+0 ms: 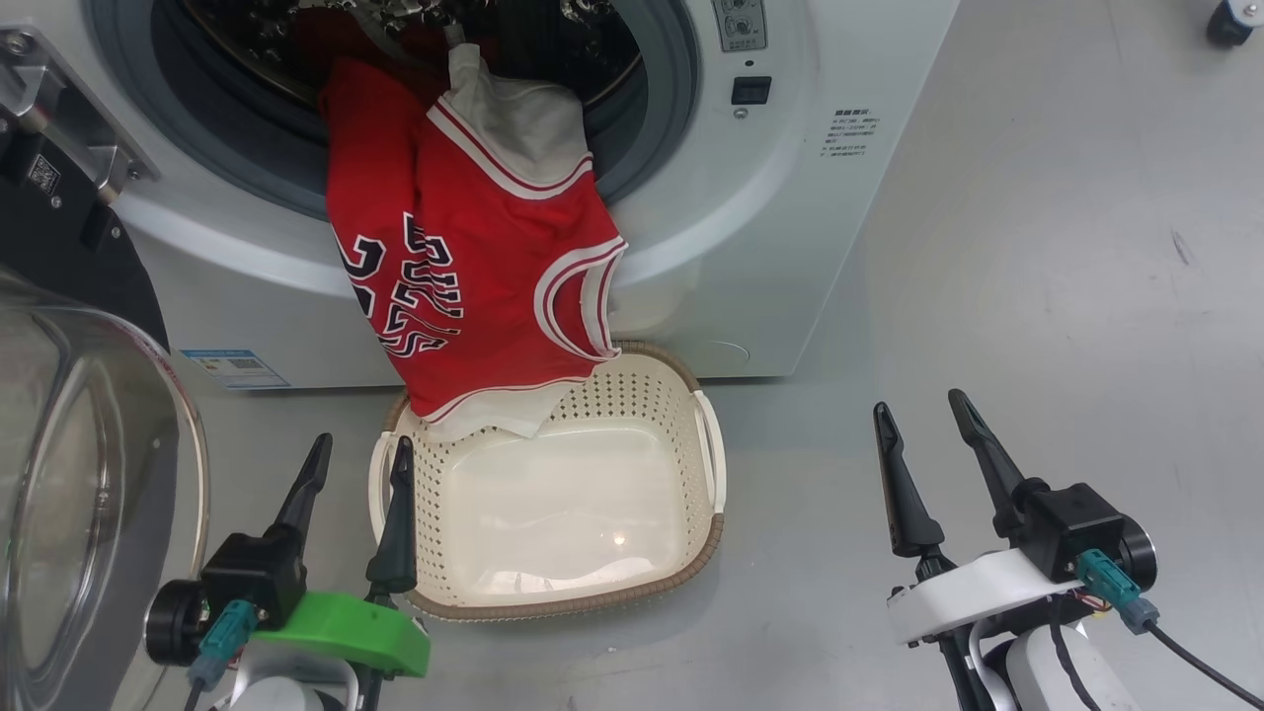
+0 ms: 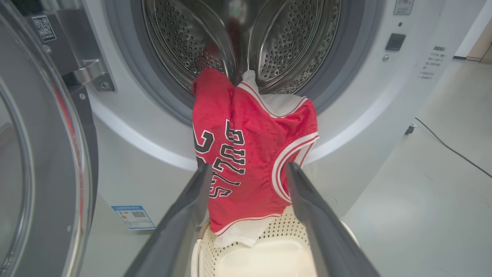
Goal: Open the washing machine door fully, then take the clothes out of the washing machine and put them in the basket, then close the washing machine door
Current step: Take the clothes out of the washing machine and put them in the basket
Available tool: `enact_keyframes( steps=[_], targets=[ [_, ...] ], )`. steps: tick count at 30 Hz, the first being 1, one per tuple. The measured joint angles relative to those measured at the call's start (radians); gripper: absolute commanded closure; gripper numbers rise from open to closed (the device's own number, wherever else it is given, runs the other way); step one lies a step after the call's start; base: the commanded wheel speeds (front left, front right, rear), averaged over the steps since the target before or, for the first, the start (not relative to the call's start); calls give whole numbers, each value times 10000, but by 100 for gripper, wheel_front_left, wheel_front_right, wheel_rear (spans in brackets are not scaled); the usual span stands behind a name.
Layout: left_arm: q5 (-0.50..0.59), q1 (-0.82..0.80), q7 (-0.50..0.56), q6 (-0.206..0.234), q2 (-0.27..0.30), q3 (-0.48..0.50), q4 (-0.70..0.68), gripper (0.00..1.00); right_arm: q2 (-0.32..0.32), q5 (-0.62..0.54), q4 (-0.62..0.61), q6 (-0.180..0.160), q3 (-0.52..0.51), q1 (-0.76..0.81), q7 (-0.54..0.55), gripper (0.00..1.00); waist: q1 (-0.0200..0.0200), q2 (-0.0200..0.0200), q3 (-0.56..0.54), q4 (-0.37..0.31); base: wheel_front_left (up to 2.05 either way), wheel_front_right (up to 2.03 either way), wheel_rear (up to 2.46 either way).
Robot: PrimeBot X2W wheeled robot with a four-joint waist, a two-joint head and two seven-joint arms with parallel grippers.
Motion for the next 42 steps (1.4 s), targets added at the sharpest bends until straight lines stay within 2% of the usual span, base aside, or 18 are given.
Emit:
enact_keyframes(
  steps=[19, 26, 36, 42],
  targets=[
    [12, 310, 58, 123, 150, 23, -763, 0, 17, 0, -130, 12, 27, 35, 2, 0, 0, 0, 208, -99, 0, 0, 0],
    [-21, 252, 426, 54, 146, -50, -807, 0, 27, -63, -322, 12, 142, 17, 2, 0, 0, 0, 533, -245, 0, 0, 0],
    [-115, -1183, 920, -115, 222, 31, -374, 0, 40, -107, -556, 21, 290, -349, 2, 0, 0, 0, 1269, -657, 0, 0, 0],
    [-159, -2088, 1569, -242, 435, 73, 395, 0, 48, -98, -656, 21, 458, -660, 0, 0, 0, 0, 1706, -1114, 0, 0, 0]
  ],
)
